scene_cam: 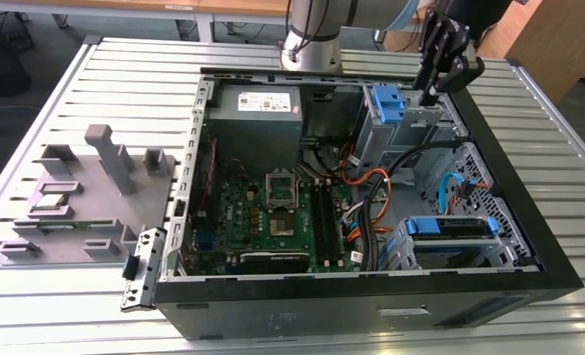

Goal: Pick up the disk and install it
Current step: 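Insert the disk into the insertion slot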

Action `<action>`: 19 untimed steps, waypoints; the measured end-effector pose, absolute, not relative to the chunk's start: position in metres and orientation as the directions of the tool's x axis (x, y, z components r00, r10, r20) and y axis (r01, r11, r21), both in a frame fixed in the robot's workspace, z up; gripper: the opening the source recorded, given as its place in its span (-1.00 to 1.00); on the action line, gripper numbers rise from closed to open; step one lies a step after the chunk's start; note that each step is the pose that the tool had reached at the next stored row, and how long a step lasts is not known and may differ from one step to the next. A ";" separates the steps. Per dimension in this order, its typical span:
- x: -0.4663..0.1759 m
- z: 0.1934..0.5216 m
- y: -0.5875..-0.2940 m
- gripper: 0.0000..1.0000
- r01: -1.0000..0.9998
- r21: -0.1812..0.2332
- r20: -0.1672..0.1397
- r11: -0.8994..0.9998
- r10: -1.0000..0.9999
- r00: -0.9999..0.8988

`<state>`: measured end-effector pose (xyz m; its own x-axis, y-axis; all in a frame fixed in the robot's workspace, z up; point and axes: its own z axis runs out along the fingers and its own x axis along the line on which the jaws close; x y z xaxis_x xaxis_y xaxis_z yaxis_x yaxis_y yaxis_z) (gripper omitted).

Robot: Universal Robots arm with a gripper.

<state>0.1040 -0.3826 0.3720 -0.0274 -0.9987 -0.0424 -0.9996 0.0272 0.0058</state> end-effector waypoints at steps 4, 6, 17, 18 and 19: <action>0.104 0.372 -0.381 -0.15 -1.000 0.006 -0.042 0.027 -0.999 -0.027; 0.104 0.372 -0.380 -0.15 -1.000 0.006 -0.042 0.027 -0.999 -0.027; 0.104 0.372 -0.376 -0.15 -1.000 0.006 -0.043 0.027 -0.999 -0.027; 0.104 0.372 -0.376 -0.15 -1.000 0.006 -0.042 0.027 -0.999 -0.027; 0.104 0.372 -0.375 -0.15 -1.000 0.006 -0.042 0.027 -0.999 -0.027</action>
<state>0.1040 -0.3754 0.3720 -0.0274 -0.9987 -0.0425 -0.9996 0.0272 0.0058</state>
